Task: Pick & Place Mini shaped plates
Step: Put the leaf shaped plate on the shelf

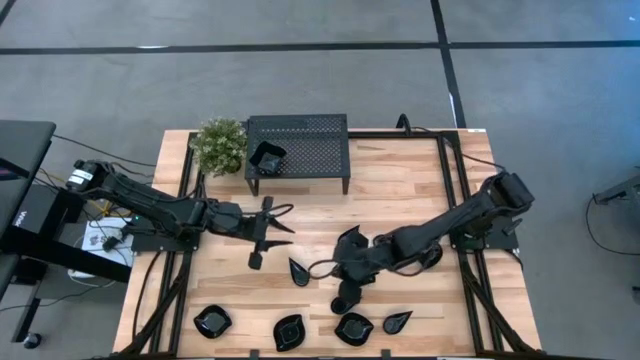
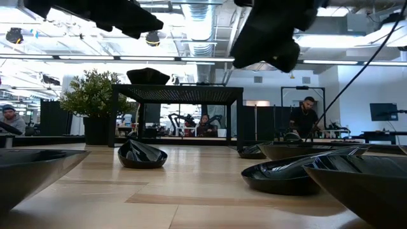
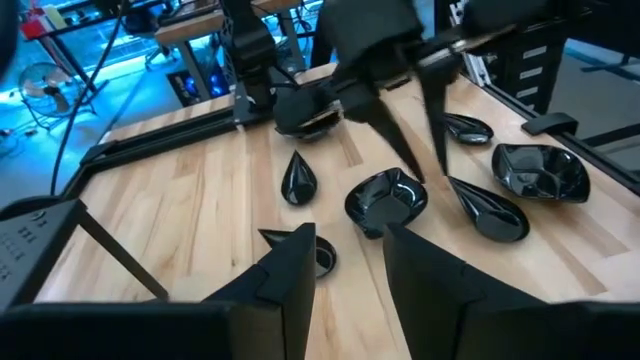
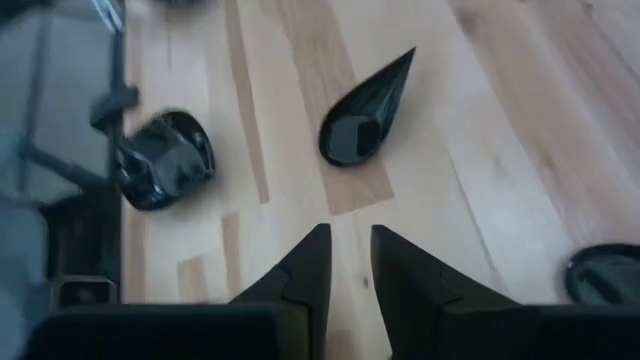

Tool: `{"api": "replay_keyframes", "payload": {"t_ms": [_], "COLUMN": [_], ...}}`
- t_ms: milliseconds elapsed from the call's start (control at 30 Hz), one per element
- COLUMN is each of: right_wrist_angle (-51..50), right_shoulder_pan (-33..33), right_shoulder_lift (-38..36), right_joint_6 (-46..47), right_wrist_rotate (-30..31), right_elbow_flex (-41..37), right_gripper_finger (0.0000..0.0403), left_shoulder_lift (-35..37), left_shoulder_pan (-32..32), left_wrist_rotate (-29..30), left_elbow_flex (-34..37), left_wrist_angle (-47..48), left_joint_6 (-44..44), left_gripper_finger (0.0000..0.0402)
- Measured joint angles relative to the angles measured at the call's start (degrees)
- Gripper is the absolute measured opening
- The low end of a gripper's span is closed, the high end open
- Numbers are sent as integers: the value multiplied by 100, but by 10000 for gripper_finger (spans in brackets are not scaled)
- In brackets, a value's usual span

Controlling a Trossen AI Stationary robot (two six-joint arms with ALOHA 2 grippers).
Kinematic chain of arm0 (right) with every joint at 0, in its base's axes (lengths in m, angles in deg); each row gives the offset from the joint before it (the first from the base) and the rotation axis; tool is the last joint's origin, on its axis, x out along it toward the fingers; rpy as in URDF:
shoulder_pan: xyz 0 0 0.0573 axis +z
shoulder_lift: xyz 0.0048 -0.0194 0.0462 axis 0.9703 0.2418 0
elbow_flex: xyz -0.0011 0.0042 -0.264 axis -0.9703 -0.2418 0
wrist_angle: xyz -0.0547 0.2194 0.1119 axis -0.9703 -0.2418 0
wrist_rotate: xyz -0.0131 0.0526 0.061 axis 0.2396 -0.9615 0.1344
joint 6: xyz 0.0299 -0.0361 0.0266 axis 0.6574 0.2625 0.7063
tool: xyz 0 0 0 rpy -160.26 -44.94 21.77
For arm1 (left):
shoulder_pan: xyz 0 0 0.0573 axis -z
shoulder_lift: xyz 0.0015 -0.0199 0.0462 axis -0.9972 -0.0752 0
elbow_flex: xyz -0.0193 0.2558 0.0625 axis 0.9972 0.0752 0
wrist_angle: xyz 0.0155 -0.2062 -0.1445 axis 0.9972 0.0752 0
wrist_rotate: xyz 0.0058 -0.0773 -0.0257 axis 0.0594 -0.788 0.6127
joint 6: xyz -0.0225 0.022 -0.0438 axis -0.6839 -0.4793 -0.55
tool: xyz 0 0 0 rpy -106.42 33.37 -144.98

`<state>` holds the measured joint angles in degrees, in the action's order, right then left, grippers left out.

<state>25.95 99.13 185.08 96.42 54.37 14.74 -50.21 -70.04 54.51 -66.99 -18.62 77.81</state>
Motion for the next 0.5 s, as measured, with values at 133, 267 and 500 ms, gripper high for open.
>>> {"api": "replay_keyframes", "payload": {"t_ms": [133, 267, 500], "right_wrist_angle": [-405, -640, -1616], "right_shoulder_pan": [12, -1, -8], "right_shoulder_lift": [368, 616, 645], "right_joint_6": [-262, -387, 424], "right_wrist_rotate": [-36, -36, -26], "right_elbow_flex": [540, 880, 934], "right_gripper_finger": [69, 69, 69], "left_shoulder_lift": [0, 0, 0], "left_shoulder_pan": [-1, -1, -1], "left_wrist_rotate": [-2, -4, -5], "left_elbow_flex": [0, 0, -1], "left_wrist_angle": [-36, -39, -62], "left_joint_6": [13, 13, 38], "left_gripper_finger": [122, 122, 122]}}
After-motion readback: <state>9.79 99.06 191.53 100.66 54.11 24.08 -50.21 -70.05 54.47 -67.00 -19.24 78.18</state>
